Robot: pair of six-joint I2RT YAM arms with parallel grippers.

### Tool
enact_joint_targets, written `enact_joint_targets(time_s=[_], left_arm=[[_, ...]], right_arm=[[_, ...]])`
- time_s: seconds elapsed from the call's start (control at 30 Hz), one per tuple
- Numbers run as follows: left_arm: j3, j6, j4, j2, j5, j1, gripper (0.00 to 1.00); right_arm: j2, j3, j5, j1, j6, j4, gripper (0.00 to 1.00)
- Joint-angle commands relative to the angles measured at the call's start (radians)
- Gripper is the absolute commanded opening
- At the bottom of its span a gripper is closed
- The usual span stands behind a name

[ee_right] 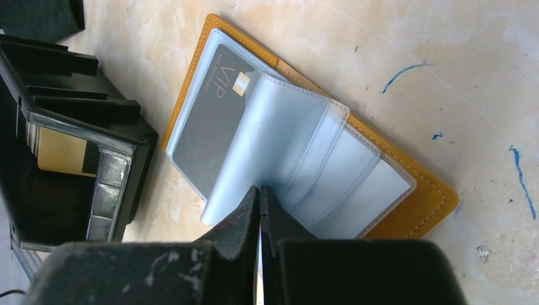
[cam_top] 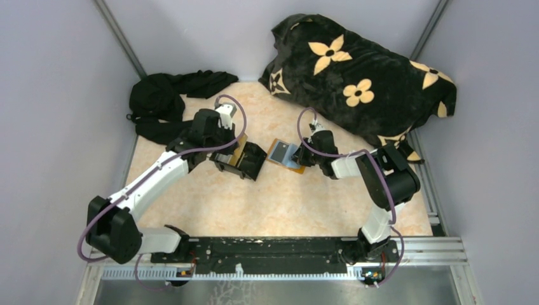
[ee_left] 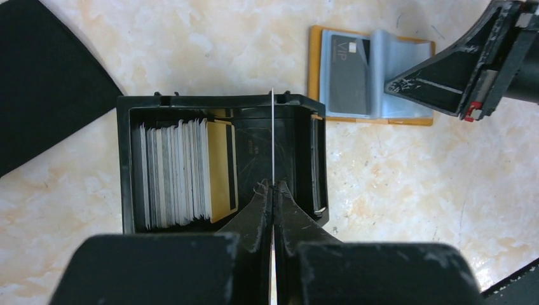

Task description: Take the credit cards out of the card holder

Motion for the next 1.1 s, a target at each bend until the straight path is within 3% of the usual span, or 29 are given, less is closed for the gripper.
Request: enact_joint_targets(time_s=[0.0, 0.23, 1.07], left_arm=[[-0.026, 0.038, 0.011, 0.024, 0.059, 0.026, 0.0], [-0.036, 0.041, 0.018, 0.087, 0.088, 0.038, 0.0], [-0.035, 0.031, 0.044, 0.25, -0.002, 0.065, 0.0]], right_arm=[[0.038, 0.009, 0.037, -0.004, -0.034, -0.1, 0.0], [0.06, 0.014, 0.032, -0.014, -0.037, -0.098, 0.0], [0.128, 0.022, -0.005, -0.031, -0.037, -0.065, 0.0]])
